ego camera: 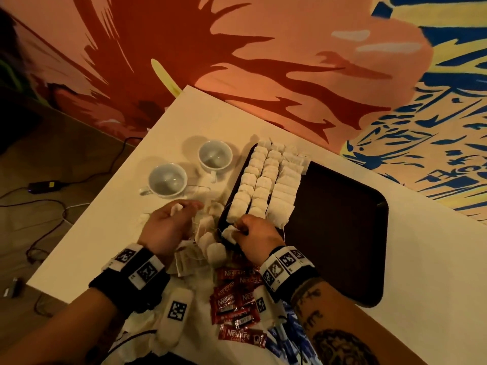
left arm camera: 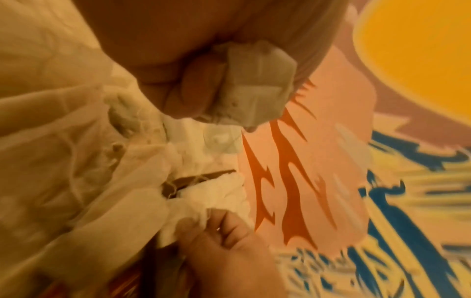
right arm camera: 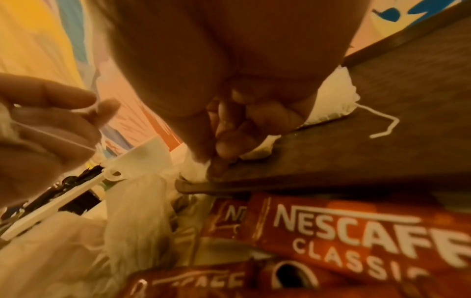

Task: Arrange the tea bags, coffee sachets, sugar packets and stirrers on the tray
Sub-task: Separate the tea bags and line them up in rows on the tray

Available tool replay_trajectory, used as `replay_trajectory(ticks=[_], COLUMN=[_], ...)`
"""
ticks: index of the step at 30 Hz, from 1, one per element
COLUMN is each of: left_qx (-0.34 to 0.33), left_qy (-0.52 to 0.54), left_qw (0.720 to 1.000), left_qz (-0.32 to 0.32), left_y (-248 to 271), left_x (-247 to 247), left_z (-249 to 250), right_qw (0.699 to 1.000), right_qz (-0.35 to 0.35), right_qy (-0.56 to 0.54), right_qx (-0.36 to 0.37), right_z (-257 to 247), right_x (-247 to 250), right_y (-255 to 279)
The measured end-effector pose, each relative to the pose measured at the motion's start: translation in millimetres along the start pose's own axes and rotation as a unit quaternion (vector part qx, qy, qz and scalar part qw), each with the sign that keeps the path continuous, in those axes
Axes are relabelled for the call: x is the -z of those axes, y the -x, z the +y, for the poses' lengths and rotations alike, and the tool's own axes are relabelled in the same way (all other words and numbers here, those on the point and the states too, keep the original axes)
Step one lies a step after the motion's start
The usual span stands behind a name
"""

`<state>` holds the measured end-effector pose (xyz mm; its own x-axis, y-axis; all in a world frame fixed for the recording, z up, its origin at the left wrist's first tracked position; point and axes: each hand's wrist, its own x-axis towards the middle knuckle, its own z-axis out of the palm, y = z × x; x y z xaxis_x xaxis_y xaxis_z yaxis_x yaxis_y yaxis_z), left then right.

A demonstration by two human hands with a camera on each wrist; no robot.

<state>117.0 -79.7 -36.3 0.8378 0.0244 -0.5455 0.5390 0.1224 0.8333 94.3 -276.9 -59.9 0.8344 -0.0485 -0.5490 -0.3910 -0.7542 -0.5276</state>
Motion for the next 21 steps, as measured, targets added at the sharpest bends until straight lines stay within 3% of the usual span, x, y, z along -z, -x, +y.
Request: replay_trajectory(ticks=[3, 13, 21], left_qx=[0.005, 0.034, 0.055], left_qy=[0.095, 0.083, 0.077], left_qw=[0.995, 0.996, 0.995], left_qz=[0.007, -0.005, -0.029], left_y=[-8.4, -6.6, 2.4], left_x=[11.9, -5.7, -30.4], left_z=[10.8, 12.4, 12.2], right_qw=[1.0, 0.996, 0.995], right_qz=[0.027, 0.076, 0.089], right_qy=[0.002, 0.041, -0.01], right_qx=[0.004, -0.026, -0.046], right_z=[-7.4, -11.3, -7.2], right_x=[1.7, 4.8, 4.4], right_y=[-8.6, -18.7, -17.9])
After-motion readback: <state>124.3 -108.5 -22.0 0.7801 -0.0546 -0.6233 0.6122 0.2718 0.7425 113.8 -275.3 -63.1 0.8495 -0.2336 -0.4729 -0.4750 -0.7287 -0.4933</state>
